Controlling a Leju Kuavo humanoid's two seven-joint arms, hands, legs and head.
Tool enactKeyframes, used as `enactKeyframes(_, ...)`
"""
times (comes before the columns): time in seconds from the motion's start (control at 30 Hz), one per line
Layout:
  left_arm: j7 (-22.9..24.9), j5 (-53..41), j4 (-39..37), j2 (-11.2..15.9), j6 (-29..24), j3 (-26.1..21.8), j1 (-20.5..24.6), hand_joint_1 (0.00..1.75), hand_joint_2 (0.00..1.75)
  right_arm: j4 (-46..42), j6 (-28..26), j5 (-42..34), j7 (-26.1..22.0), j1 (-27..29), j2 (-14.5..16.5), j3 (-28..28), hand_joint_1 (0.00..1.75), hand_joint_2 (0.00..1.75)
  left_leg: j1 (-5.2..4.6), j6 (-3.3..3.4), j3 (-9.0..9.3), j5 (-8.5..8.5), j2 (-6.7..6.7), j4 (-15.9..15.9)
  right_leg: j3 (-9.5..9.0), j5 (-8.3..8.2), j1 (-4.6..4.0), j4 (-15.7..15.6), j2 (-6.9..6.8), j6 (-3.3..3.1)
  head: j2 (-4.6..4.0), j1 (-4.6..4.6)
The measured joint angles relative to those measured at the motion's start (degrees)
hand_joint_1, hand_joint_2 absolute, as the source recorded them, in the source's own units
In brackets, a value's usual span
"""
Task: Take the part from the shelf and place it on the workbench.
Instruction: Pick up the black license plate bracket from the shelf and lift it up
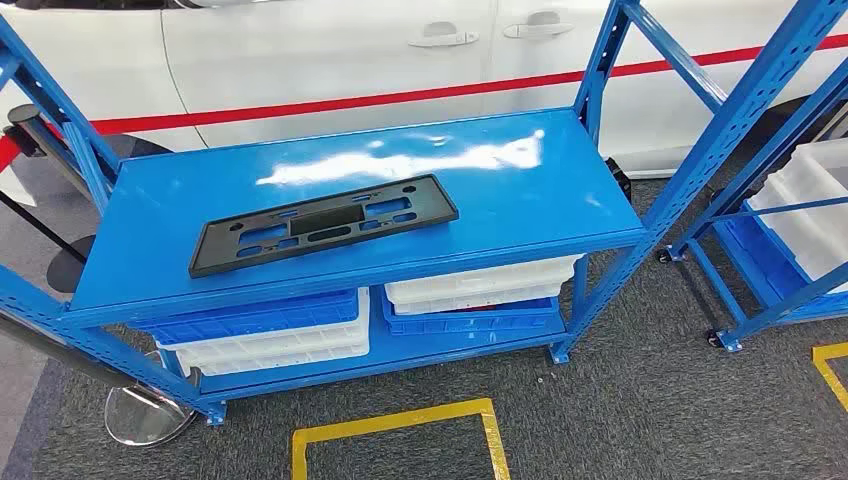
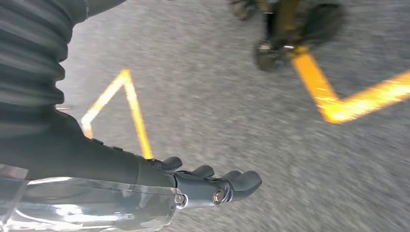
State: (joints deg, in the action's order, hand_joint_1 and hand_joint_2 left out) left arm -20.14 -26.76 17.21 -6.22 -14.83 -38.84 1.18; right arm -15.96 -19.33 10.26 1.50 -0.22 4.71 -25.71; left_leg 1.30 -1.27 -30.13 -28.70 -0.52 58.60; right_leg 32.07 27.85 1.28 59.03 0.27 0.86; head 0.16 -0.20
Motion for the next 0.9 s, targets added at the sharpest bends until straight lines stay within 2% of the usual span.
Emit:
enactKeyframes(0.07,-0.38,-0.54,-0.13,-0.11,0.03,-0.35,0.07,0.0,0.0,-0.1,-0.16,0.18,-1.98,-0.22,-0.19,-0.62,0.0,1.75,-0.01,0.0,0.0,0.0,0.0,0.0,0.0,0.0,0.0,0.0,0.0,0.0,0.0,0.01)
enactKeyframes(0.17,-1.33,-2.09,-0.49,-0.48,0.12,-1.46,0.27,0.0,0.0,-1.08,-0.43,0.7,-7.69,-0.84,-0.67,-2.46,0.0,1.75,-0.02,0.01,0.0,0.0,0.0,0.01,-0.01,0.0,0.02,0.0,0.0,0.01,-0.01,0.0)
enactKeyframes(0.33,-2.51,-4.82,-0.99,-0.92,0.72,-2.94,0.5,0.0,0.0,-7.46,1.12,2.94,-15.89,-1.38,-0.7,-5.13,0.0,1.75,-0.03,0.02,0.0,0.01,0.0,0.01,-0.01,-0.01,0.02,0.0,0.0,0.02,-0.01,0.0)
enactKeyframes(0.9,-4.81,-12.13,-2.61,-1.55,3.5,-6.47,1.2,0.0,0.0,-38.16,10.11,11.78,-32.17,-1.07,3.42,-11.59,0.0,1.75,-0.04,0.05,0.0,0.03,0.0,0.03,0.01,-0.03,0.03,0.0,0.0,0.04,-0.01,0.0)
